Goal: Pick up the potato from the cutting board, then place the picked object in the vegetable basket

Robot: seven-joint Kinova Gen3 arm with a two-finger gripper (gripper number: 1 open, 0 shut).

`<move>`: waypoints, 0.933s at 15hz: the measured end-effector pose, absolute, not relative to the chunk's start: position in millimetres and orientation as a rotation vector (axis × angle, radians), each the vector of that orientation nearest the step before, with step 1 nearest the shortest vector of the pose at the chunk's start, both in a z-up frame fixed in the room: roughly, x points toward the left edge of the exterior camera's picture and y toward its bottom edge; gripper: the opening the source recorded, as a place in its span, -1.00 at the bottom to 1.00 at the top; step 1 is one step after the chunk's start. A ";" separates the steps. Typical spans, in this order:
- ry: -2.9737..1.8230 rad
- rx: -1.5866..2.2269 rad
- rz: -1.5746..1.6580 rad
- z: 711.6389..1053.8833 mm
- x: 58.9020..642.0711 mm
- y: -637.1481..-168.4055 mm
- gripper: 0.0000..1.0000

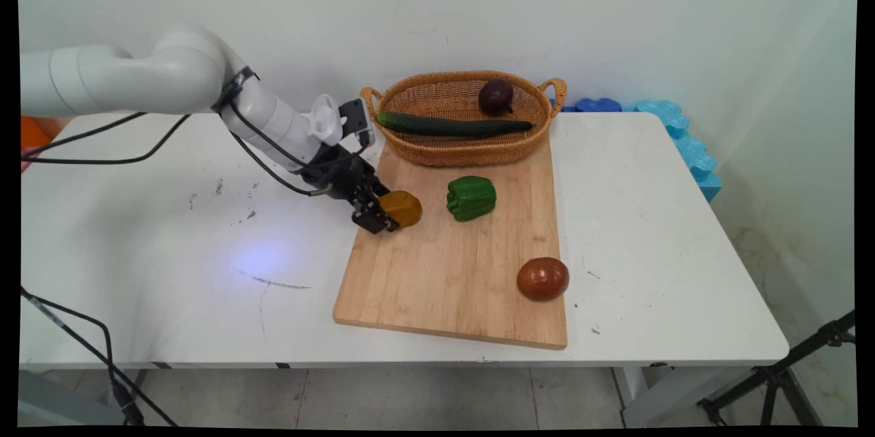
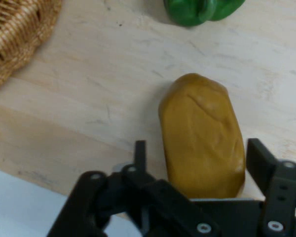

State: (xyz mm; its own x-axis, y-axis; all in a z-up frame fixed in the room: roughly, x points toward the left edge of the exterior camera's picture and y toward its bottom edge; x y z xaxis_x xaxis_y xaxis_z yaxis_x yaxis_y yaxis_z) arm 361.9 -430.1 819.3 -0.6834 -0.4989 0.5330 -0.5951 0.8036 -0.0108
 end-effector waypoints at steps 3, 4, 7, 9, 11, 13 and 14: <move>-2.476 0.800 0.253 813.7 360.2 -432.5 -1.00; -2.478 0.798 0.256 812.3 359.9 -433.7 -1.00; -2.480 0.796 0.264 813.2 360.9 -437.9 -1.00; -2.477 0.797 0.273 819.2 362.4 -441.2 -1.00; -2.474 0.793 0.282 826.8 363.1 -444.1 -1.00; -2.466 0.784 0.296 840.7 363.8 -448.7 -1.00; -2.463 0.777 0.303 847.7 363.9 -451.1 -1.00</move>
State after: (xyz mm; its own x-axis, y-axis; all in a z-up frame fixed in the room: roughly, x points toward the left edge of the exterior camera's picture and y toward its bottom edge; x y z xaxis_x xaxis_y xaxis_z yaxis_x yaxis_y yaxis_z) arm 363.9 -451.1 847.7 -0.6914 -0.4657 0.5524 -0.5857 0.8089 -0.0511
